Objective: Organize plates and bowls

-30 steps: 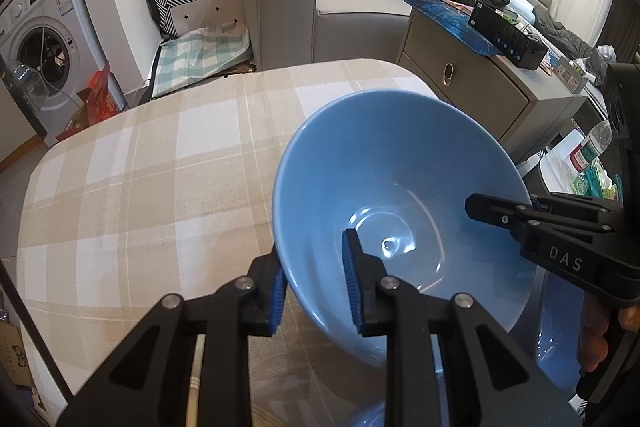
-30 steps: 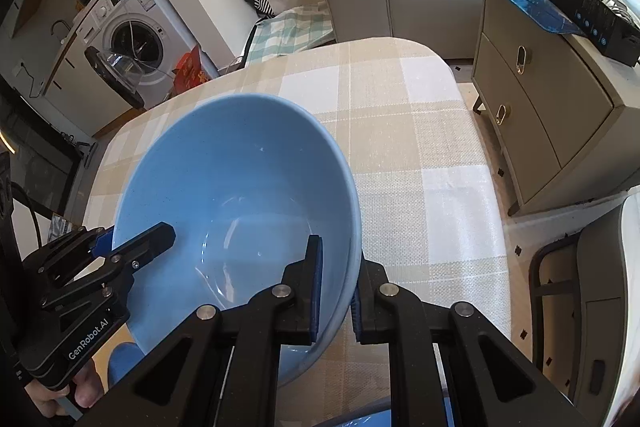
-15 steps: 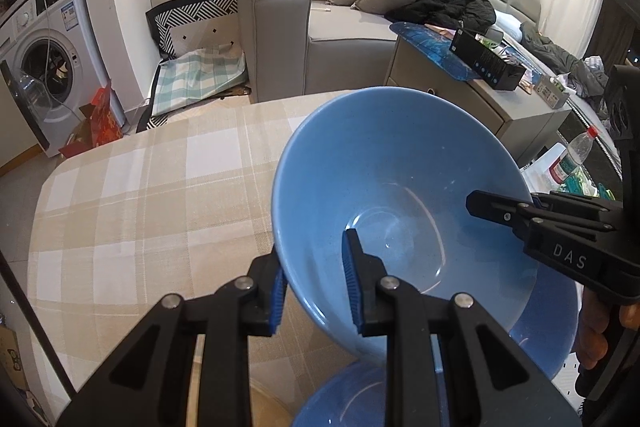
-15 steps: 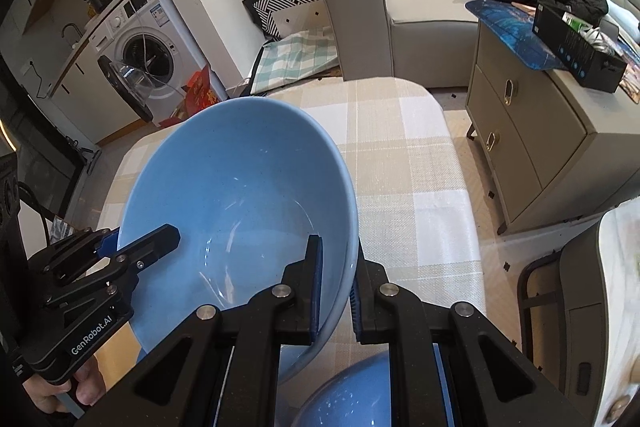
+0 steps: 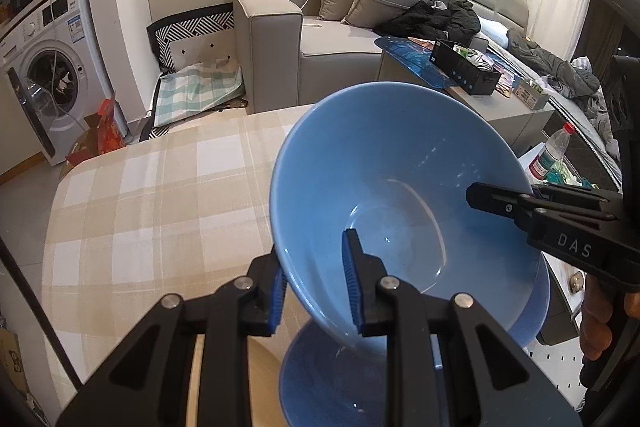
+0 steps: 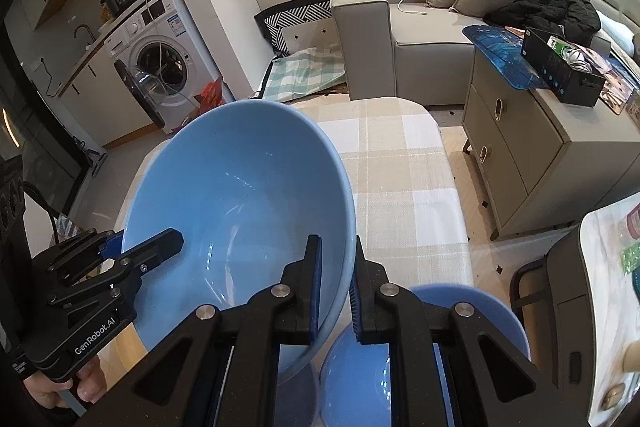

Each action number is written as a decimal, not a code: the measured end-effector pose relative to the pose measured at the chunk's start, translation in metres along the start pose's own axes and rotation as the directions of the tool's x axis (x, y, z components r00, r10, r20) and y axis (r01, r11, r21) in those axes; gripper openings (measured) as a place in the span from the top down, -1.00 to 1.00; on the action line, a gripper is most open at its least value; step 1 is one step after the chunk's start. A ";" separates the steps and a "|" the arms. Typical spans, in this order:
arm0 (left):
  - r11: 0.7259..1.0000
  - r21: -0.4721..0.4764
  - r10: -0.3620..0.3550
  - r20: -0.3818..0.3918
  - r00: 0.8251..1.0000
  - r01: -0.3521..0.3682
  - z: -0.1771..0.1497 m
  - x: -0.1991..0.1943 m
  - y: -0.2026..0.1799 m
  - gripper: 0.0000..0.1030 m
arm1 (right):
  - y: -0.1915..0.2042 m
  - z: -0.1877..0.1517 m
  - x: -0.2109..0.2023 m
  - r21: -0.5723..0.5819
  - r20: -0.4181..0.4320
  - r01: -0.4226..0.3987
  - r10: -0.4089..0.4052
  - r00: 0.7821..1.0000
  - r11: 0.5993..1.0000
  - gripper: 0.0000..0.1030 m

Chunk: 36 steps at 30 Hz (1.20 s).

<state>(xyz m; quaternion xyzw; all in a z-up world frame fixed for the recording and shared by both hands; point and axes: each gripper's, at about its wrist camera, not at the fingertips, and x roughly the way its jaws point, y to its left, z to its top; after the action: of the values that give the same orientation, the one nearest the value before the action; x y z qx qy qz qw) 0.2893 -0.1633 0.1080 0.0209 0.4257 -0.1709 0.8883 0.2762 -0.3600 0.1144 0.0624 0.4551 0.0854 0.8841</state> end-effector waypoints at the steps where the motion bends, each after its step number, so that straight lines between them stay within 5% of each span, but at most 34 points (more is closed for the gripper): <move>1: 1.000 0.002 0.001 0.002 1.000 -0.001 -0.002 -0.003 0.000 0.54 | 0.002 -0.003 -0.003 -0.003 0.001 0.000 0.000 1.000 1.000 0.77; 19: 1.000 -0.005 0.025 0.006 1.000 -0.025 -0.069 -0.044 0.003 0.54 | 0.036 -0.066 -0.023 -0.049 -0.021 -0.030 0.029 0.999 0.998 0.75; 36: 1.000 -0.001 0.021 0.013 1.000 -0.021 -0.093 -0.046 0.004 0.54 | 0.037 -0.088 -0.018 -0.082 -0.031 -0.023 0.021 0.999 0.996 0.74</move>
<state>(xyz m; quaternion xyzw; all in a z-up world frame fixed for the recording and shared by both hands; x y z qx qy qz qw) 0.1939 -0.1298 0.0833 0.0241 0.4200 -0.1615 0.8927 0.1904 -0.3243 0.0850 0.0296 0.4636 0.1148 0.8781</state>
